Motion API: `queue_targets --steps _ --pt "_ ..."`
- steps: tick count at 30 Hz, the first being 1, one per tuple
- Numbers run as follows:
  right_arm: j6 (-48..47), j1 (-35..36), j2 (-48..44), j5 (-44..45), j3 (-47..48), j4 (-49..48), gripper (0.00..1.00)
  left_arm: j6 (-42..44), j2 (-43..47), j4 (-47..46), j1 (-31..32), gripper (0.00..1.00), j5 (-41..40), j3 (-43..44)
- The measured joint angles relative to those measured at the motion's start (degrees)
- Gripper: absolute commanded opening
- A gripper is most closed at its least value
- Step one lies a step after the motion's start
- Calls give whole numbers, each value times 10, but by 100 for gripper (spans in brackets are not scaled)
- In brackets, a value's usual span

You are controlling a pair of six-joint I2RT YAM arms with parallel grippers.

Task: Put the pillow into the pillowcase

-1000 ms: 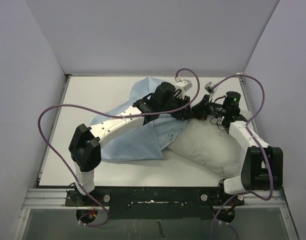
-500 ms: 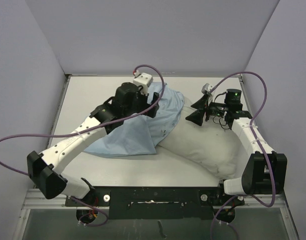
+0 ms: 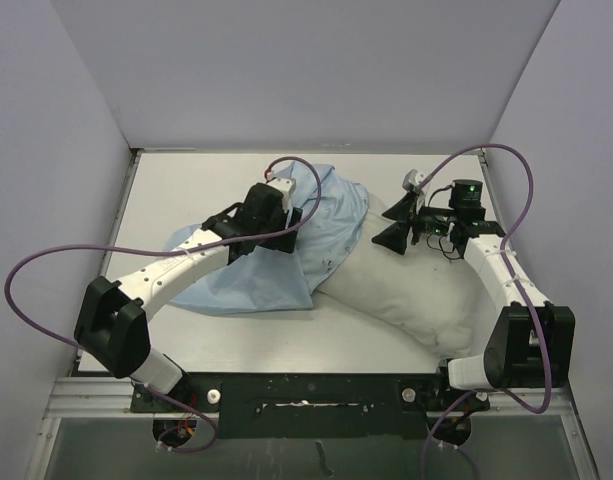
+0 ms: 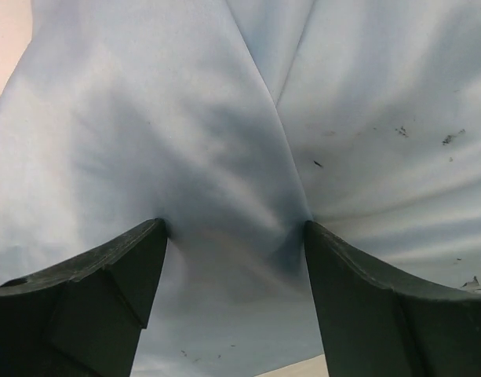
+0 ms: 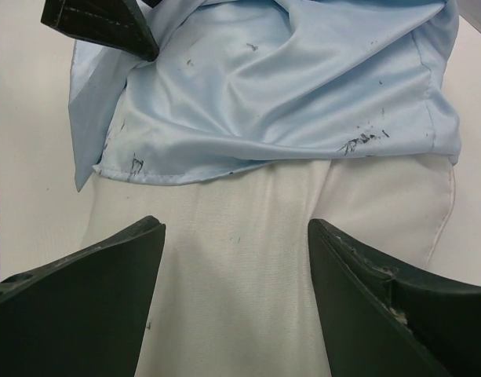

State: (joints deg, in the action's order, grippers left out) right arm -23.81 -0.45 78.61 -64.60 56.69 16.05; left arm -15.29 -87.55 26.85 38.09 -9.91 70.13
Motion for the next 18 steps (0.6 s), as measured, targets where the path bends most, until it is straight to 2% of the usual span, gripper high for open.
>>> queue_targets --steps 5,10,15,18 --pt "-3 0 2 -2 0 4 73 -10 -2 0 -8 30 4 0" --pt "-12 1 2 -2 0 9 73 -7 0 5 -25 10 3 0" --pt "-19 2 2 -2 0 16 73 5 13 20 -68 0 8 7" --pt "-24 2 2 -2 1 19 73 24 14 22 -113 0 -9 42"
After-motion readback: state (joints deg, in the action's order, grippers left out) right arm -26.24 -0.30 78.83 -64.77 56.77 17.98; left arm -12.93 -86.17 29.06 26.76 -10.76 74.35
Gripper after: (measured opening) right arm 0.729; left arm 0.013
